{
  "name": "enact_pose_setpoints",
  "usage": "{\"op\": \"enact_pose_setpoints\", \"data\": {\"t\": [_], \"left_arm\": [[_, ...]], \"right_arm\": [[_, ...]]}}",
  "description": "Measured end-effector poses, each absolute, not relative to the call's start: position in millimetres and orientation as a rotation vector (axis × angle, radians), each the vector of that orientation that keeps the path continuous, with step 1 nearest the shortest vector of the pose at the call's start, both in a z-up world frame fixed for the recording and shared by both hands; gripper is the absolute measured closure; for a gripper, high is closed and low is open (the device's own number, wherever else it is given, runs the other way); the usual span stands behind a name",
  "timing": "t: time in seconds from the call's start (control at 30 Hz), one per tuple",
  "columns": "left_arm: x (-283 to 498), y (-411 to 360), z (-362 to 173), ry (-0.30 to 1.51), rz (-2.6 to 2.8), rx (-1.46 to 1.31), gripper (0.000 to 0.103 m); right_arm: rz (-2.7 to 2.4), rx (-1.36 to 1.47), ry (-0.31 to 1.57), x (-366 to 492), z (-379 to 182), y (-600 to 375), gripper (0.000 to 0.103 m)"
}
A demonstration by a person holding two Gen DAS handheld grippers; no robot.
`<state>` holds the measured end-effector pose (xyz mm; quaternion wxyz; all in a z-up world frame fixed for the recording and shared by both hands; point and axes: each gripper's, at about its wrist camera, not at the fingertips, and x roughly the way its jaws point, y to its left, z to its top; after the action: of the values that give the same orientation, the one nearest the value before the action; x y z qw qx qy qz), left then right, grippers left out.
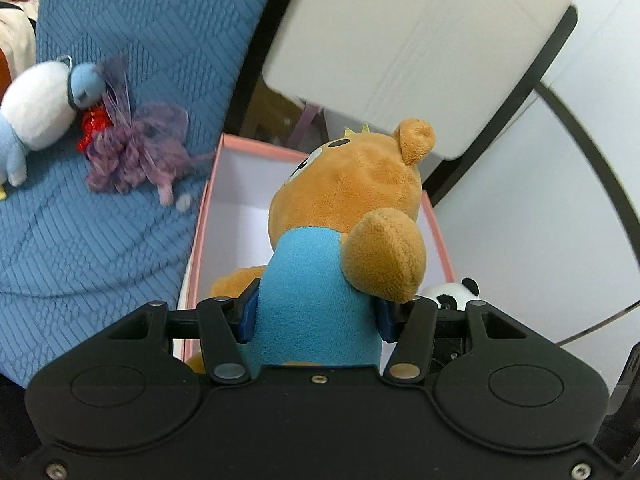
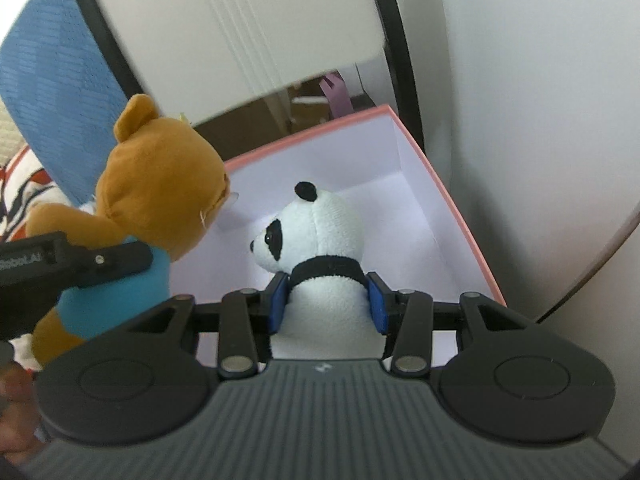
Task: Organize objects
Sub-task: 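Lower the bear and panda into the pink box and open both tools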
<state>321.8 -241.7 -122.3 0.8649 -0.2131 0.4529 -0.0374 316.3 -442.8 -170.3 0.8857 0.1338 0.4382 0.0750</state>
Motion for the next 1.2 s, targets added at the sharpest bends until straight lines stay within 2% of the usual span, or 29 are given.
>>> {"op": "enact_pose_setpoints", "data": {"t": [0.37,0.47,0.5,0.57,0.6,0.63,1.2], "left_arm": [[335.3,-259.6,-150.8,1.029,-0.089,-0.407,0.051],[334.7,-260.0,-152.0,1.028,-0.106,-0.415,0.048],[335.5,-259.3,-151.8,1.028,-0.104,-0.414,0.043],[334.9,-258.2,-148.8,1.023,-0.088,-0.403,0.03],[334.1,-257.3,-146.8,1.016,-0.084,-0.399,0.025],[333.7,-256.7,-144.7,1.009,-0.085,-0.395,0.025],[301.8,-235.5,-99.7,0.923,-0.168,-0.403,0.026]], "right_arm": [[0.128,0.271,0.988,324.2,-209.1,-454.4,0.058],[0.12,0.272,0.987,325.0,-210.5,-456.6,0.057],[0.116,0.263,0.977,325.6,-209.4,-456.4,0.057],[0.106,0.243,0.961,326.6,-206.5,-455.9,0.046],[0.102,0.231,0.953,327.7,-205.1,-455.4,0.032],[0.099,0.225,0.946,327.5,-203.6,-455.8,0.021],[0.124,0.258,0.868,299.5,-150.8,-440.5,0.022]]}}
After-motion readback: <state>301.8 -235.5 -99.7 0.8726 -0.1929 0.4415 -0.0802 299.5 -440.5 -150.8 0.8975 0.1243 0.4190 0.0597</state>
